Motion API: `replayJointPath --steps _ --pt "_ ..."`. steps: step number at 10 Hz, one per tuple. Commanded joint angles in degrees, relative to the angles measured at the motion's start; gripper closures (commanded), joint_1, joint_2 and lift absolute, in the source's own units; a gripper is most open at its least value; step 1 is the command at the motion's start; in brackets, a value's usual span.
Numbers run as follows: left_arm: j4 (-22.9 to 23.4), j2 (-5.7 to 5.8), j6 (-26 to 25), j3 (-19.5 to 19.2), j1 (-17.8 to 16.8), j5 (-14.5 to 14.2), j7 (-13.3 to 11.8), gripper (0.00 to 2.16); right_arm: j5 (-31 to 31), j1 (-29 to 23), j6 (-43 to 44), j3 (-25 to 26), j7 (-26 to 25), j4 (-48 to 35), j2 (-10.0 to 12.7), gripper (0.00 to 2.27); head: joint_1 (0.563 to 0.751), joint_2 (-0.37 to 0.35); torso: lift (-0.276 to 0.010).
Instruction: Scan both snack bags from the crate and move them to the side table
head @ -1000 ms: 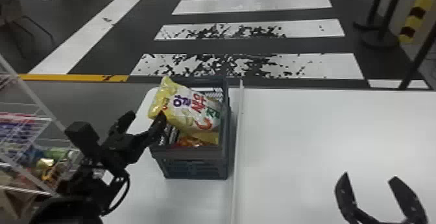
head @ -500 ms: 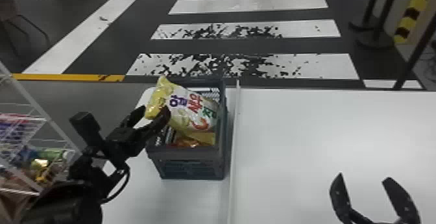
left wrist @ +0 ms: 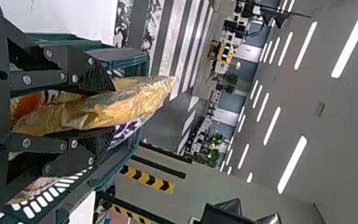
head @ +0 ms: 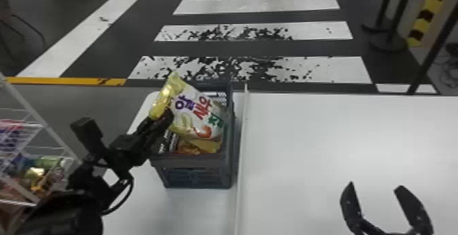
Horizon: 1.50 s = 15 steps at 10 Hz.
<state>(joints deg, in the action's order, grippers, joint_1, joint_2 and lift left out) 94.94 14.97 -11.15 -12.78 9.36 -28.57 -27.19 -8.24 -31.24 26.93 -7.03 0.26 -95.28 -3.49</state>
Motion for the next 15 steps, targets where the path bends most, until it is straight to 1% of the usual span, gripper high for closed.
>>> replayJointPath --steps 1,2,3,5,6,7,8,9,10,11,12,13,14,15 --pt "2.35 -0.12 0.11 -0.14 1.27 0.18 0.21 2.13 -0.02 -0.13 0.00 0.00 0.00 0.00 -0.03 0.12 0.695 0.160 -0.099" --pt "4.72 -0.38 0.46 -0.58 2.85 0.18 0.47 2.13 -0.02 -0.13 0.00 0.08 0.00 0.00 -0.03 0.12 0.695 0.159 -0.099" --pt "7.80 -0.91 0.81 -1.37 4.44 0.09 0.65 2.13 -0.02 -0.05 0.00 0.00 0.00 0.09 0.06 0.12 0.695 0.157 -0.099" --pt "14.74 -1.17 0.46 -3.30 7.34 -0.79 1.26 2.13 -0.02 -0.13 0.00 0.08 0.00 0.09 0.06 0.12 0.695 0.156 -0.099" --pt "18.17 -1.17 -0.77 -4.36 8.30 -1.93 1.26 2.13 -0.02 -0.13 0.00 0.00 0.00 0.09 0.06 0.12 0.695 0.157 -0.099" --pt "22.74 -1.17 -3.23 -6.20 9.45 -3.07 1.26 2.13 -0.02 -0.13 0.00 0.00 0.00 0.09 0.06 0.12 0.695 0.158 -0.099" --pt "27.22 -1.17 -7.80 -8.49 10.15 -4.04 1.79 2.13 -0.02 -0.05 0.00 0.00 0.00 0.09 0.06 0.12 0.695 0.159 -0.099" --pt "30.21 -1.35 -10.26 -10.42 10.59 -6.24 2.23 2.14 0.06 -0.05 0.00 -0.09 0.00 0.09 0.06 0.12 0.695 0.162 -0.099" --pt "31.88 -1.44 -11.49 -13.06 11.56 -12.13 1.62 2.14 0.06 -0.05 0.00 -0.18 0.00 0.09 0.06 0.12 0.695 0.168 -0.099" --pt "32.94 -1.70 -12.37 -13.94 12.52 -15.29 0.56 2.14 0.06 0.04 0.00 -0.09 0.00 0.09 0.06 0.12 0.695 0.171 -0.099" --pt "33.20 -2.32 -13.60 -13.50 12.87 -17.66 -0.23 2.14 0.06 0.04 0.00 0.00 0.00 0.09 0.06 0.12 0.695 0.172 -0.099" --pt "32.76 -2.84 -13.60 -11.48 12.61 -18.63 -0.67 2.14 -0.02 -0.05 0.00 0.17 0.00 0.09 0.06 0.12 0.695 0.165 -0.099" --pt "32.15 -3.02 -13.60 -8.49 12.43 -18.02 -0.84 2.14 -0.02 -0.31 0.18 0.61 0.00 0.09 0.06 0.12 0.695 0.147 -0.099" --pt "31.97 -3.20 -13.60 -4.62 12.35 -15.91 -0.76 2.14 -0.02 -0.49 0.18 1.31 0.00 0.00 0.06 0.12 0.695 0.113 -0.099"
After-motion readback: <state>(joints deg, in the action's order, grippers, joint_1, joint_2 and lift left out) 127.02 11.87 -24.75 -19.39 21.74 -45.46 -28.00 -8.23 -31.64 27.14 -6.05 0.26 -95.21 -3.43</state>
